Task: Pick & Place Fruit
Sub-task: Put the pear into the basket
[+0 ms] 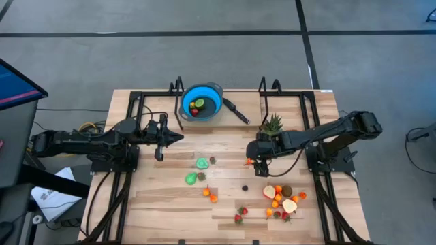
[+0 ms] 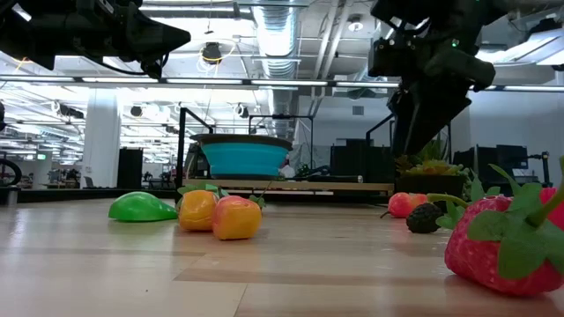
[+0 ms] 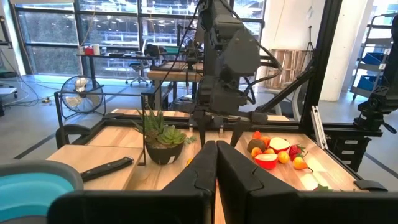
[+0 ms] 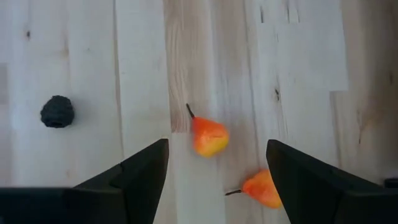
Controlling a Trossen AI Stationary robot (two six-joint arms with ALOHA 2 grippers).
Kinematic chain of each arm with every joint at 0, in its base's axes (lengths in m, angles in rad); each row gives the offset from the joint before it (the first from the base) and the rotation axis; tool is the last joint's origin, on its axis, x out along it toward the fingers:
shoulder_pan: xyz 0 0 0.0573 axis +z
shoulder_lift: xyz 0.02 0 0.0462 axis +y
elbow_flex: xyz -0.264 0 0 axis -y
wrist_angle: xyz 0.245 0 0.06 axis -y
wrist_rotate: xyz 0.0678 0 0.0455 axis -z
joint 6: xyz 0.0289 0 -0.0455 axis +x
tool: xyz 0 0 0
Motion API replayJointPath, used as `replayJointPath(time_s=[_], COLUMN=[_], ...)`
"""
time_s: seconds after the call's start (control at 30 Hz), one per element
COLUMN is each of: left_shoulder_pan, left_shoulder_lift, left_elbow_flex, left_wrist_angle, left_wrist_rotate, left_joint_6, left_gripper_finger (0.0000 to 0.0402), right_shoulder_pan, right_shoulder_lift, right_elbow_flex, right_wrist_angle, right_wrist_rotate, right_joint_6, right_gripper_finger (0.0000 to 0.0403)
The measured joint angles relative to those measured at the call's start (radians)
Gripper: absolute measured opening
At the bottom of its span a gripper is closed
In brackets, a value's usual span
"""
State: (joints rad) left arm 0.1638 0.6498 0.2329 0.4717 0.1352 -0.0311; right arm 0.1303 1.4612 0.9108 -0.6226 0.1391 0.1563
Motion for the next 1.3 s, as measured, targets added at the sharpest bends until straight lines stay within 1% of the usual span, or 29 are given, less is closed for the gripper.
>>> replayJointPath(time_s=[0.07, 0.17, 0.27, 0.37, 0.6, 0.87, 1.0, 1.07, 1.13, 1.3], left_shoulder_pan=[0.000, 0.000, 0.000, 0.000, 0.000, 0.000, 0.000, 0.000, 0.000, 0.000], left_shoulder_lift=[0.000, 0.000, 0.000, 0.000, 0.000, 0.000, 0.000, 0.000, 0.000, 0.000], left_elbow_flex=[0.000, 0.000, 0.000, 0.000, 0.000, 0.000, 0.000, 0.000, 0.000, 0.000], left_wrist_angle=[0.000, 0.000, 0.000, 0.000, 0.000, 0.000, 0.000, 0.000, 0.000, -0.005], left_wrist_rotate=[0.000, 0.000, 0.000, 0.000, 0.000, 0.000, 0.000, 0.000, 0.000, 0.000], left_joint_6=[0.000, 0.000, 0.000, 0.000, 0.000, 0.000, 0.000, 0.000, 0.000, 0.000], left_gripper_finger=[0.0002, 0.0002, 0.0002, 0.0002, 0.0002, 0.0002, 0.0002, 0.0002, 0.0002, 0.0002], right_shoulder_pan=[-0.015, -0.031, -0.041, -0.042, -0.041, -0.041, -0.039, -0.039, -0.038, -0.032], right_shoulder_lift=[0.000, 0.000, 0.000, 0.000, 0.000, 0.001, 0.046, 0.091, 0.123, 0.177], right_elbow_flex=[-0.009, -0.037, -0.067, -0.081, -0.082, -0.082, -0.084, -0.079, -0.085, -0.082], right_wrist_angle=[0.000, 0.052, 0.098, 0.106, 0.159, 0.168, 0.181, 0.210, 0.179, 0.189], right_wrist_rotate=[-0.016, -0.034, -0.038, -0.039, -0.039, -0.040, -0.046, -0.064, -0.064, -0.064], right_joint_6=[-0.009, -0.041, -0.062, -0.063, -0.089, -0.104, -0.105, -0.111, -0.110, -0.107], right_gripper_finger=[0.0265, 0.0265, 0.0265, 0.0265, 0.0265, 0.0265, 0.0265, 0.0265, 0.0265, 0.0265])
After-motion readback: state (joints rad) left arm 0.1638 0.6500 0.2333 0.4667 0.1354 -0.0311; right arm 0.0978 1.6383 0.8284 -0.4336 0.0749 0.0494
